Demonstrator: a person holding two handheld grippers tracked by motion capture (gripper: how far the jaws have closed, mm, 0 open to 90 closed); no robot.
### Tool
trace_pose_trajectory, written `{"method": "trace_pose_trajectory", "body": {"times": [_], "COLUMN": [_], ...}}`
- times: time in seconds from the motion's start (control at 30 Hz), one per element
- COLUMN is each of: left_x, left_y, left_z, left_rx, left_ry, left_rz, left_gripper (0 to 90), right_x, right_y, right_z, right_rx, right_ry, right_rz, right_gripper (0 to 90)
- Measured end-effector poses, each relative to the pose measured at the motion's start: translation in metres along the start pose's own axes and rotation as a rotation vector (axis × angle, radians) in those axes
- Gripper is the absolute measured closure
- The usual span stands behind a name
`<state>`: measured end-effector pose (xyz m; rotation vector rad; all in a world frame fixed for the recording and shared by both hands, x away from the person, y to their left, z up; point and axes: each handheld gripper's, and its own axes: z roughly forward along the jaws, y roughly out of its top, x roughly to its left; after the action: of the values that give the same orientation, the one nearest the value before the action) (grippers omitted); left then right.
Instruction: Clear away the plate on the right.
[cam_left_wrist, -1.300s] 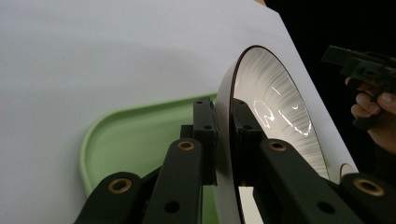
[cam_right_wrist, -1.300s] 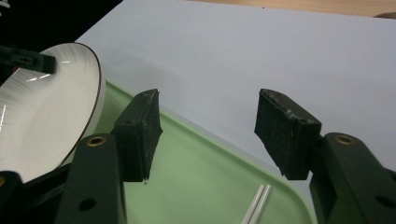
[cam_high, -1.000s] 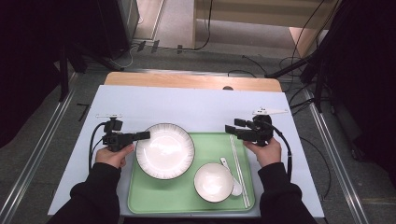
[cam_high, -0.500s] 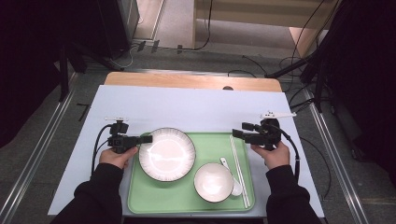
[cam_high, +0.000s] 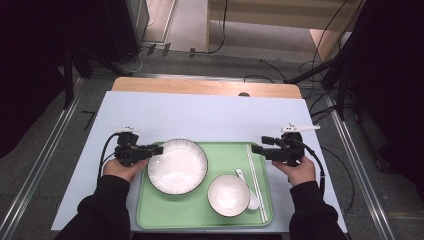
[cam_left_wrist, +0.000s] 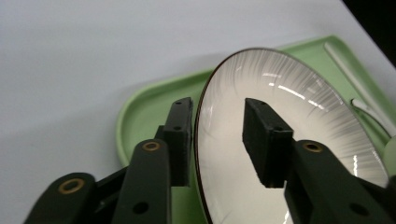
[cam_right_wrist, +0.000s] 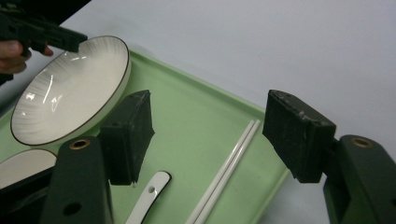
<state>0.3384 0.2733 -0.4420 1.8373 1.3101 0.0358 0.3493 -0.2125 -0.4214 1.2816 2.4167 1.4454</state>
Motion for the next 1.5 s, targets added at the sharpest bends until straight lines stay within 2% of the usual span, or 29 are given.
{"method": "trace_pose_trajectory", "body": {"times": [0.13,0.2,0.23,0.3,0.4,0.53,0.6,0.83,0.93,1.0,1.23,1.5], "left_x": [0.000,0.000,-0.001,-0.004,-0.009,-0.013,-0.014,-0.009,-0.007,-0.005,-0.001,0.005], "left_y": [0.000,-0.001,-0.002,-0.004,-0.007,-0.012,-0.016,-0.025,-0.028,-0.031,-0.041,-0.044], "left_z": [-0.008,-0.012,-0.013,-0.019,-0.029,-0.042,-0.049,-0.067,-0.074,-0.079,-0.090,-0.091], "left_rx": [0.003,0.019,0.024,0.025,-0.009,-0.034,-0.034,-0.039,-0.040,-0.045,-0.054,-0.070], "left_ry": [-0.012,-0.040,-0.041,-0.029,-0.023,-0.013,0.000,0.007,0.026,0.028,0.046,0.055], "left_rz": [0.039,0.047,0.055,0.116,0.191,0.270,0.293,0.302,0.285,0.292,0.353,0.350], "left_gripper": [53.7,46.5,44.4,40.2,35.6,33.6,32.9,28.0,27.3,27.3,27.6,27.4], "right_x": [0.002,0.003,0.003,0.003,0.001,-0.001,-0.002,-0.007,-0.010,-0.011,-0.012,-0.013], "right_y": [-0.003,-0.005,-0.006,-0.009,-0.013,-0.020,-0.025,-0.038,-0.043,-0.045,-0.052,-0.053], "right_z": [-0.004,-0.008,-0.009,-0.013,-0.018,-0.026,-0.029,-0.043,-0.047,-0.049,-0.052,-0.052], "right_rx": [0.011,0.010,0.011,0.016,0.010,0.011,0.013,0.009,0.004,-0.015,0.026,0.028], "right_ry": [0.008,0.005,0.004,0.002,0.010,0.001,0.001,-0.011,0.005,0.006,-0.037,-0.043], "right_rz": [-0.014,-0.028,-0.036,-0.046,-0.054,-0.071,-0.084,-0.106,-0.076,-0.060,-0.145,-0.150], "right_gripper": [33.3,33.2,32.9,32.9,32.9,32.7,31.4,29.3,29.4,28.9,26.4,26.4]}}
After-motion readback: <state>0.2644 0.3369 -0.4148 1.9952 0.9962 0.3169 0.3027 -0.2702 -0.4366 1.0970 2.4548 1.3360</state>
